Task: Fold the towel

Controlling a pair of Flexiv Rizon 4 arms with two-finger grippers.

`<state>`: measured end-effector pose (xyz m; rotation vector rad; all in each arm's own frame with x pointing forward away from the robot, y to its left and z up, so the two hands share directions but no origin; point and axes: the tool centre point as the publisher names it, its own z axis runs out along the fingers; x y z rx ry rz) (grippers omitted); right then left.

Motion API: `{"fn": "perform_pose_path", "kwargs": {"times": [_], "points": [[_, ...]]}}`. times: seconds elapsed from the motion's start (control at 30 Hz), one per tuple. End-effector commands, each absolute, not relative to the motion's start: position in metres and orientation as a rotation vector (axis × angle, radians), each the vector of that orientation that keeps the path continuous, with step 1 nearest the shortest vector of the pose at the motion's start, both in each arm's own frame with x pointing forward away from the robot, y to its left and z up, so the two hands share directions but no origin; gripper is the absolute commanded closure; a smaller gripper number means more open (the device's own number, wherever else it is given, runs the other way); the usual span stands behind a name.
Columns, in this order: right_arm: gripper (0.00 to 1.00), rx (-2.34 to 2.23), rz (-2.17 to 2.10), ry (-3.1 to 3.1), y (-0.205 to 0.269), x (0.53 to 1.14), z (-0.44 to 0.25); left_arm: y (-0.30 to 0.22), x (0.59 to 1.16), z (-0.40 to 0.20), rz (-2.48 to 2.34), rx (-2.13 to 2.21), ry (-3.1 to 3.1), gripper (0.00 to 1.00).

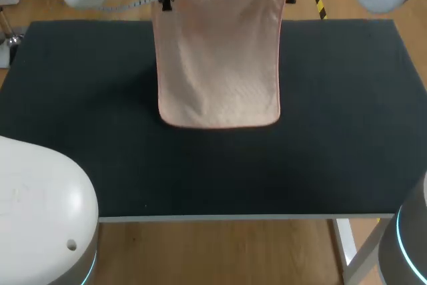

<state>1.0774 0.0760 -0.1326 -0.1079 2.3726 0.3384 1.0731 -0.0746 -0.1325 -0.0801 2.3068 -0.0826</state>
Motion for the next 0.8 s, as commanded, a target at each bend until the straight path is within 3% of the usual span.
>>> {"fn": "perform_pose_path", "kwargs": {"times": [0.03, 0.57, 0.8], "points": [[1.00, -0.088, 0.317, 2.330, 0.075, 1.078, -0.107, -0.074, 1.075, -0.109, -0.008, -0.128, 2.272, 1.00], [1.00, -0.083, 0.326, 2.149, 0.093, 1.155, -0.026, -0.073, 1.142, -0.030, -0.032, -0.208, 2.083, 1.00], [1.00, -0.098, 0.326, 2.156, 0.099, 1.163, -0.030, -0.072, 1.149, -0.037, -0.035, -0.210, 2.077, 1.00]]}}
